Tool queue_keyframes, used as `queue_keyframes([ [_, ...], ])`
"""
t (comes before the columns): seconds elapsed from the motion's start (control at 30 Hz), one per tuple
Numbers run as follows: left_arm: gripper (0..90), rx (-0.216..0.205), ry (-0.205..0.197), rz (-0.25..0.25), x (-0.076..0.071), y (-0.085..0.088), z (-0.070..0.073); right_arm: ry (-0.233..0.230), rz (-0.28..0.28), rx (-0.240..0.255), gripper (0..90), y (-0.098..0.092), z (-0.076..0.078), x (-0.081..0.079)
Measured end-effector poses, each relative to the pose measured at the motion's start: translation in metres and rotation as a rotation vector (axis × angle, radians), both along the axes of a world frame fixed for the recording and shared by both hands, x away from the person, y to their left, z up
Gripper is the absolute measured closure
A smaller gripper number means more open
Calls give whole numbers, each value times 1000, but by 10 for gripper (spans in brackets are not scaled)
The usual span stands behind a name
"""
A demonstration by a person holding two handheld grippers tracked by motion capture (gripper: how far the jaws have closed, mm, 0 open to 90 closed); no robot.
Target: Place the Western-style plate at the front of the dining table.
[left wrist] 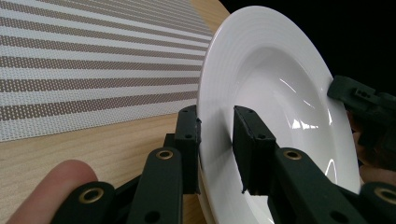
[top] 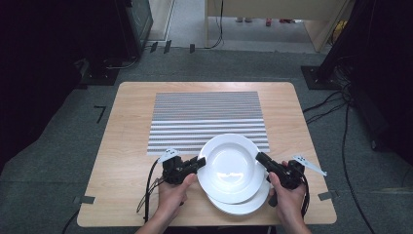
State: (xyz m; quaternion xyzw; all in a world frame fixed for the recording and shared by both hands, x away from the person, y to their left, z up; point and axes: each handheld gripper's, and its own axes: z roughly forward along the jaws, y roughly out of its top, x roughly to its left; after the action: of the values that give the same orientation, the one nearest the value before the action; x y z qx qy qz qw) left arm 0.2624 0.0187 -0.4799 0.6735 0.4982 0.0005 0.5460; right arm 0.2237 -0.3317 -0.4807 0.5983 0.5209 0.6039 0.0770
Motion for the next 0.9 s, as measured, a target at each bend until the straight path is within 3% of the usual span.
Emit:
queue_keyframes([
  [0.23, 746, -5, -8, 4, 5, 5, 6, -6, 7, 17, 799, 2, 4, 7],
  [0.47, 746, -26, 11, 17, 15, 11, 3, -10, 17, 0, 800, 9, 8, 19],
  [0.63, 746, -48, 25, 22, 20, 16, 1, -9, 23, 21, 809, 11, 10, 28],
  [0.9, 757, -44, 0, 31, 29, 21, 11, 2, 41, 36, 799, 15, 12, 38],
])
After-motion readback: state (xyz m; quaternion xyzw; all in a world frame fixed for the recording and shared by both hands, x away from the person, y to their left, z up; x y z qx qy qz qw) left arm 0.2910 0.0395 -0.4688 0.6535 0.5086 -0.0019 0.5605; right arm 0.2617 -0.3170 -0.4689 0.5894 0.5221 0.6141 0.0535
